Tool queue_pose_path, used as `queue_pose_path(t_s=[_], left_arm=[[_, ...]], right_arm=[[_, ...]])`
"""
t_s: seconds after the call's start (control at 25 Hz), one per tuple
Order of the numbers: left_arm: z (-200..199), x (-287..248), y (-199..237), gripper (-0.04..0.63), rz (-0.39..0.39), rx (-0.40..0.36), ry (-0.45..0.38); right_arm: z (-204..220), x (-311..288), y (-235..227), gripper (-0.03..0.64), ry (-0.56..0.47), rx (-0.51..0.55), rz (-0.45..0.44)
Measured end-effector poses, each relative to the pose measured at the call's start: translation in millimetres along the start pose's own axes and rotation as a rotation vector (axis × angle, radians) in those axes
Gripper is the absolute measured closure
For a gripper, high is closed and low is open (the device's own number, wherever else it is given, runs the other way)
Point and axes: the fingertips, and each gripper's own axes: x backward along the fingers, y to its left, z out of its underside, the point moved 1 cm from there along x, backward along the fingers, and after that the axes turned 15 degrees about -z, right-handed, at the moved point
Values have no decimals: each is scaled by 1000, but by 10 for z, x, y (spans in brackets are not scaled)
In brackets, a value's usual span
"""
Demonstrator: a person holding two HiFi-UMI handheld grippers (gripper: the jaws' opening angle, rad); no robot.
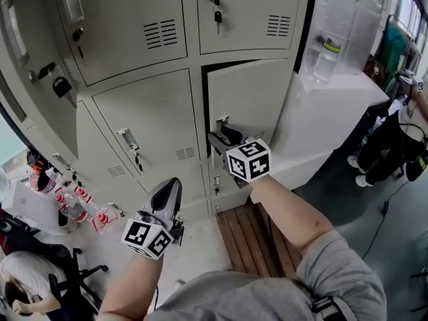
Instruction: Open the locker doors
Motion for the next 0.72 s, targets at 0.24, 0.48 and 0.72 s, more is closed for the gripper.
queue_pose_path(t_s=[0.24, 0.48, 0.72], left_arm=[[143, -254, -568, 591, 54, 19, 7], [386, -502, -1237, 591, 142, 40, 32], [611, -712, -1749, 591, 204, 41, 64]], right_arm=[[100, 787, 273, 477, -19, 23, -95], [215, 1752, 170, 488, -22, 59, -76], [298, 2505, -252, 477, -27, 49, 34]])
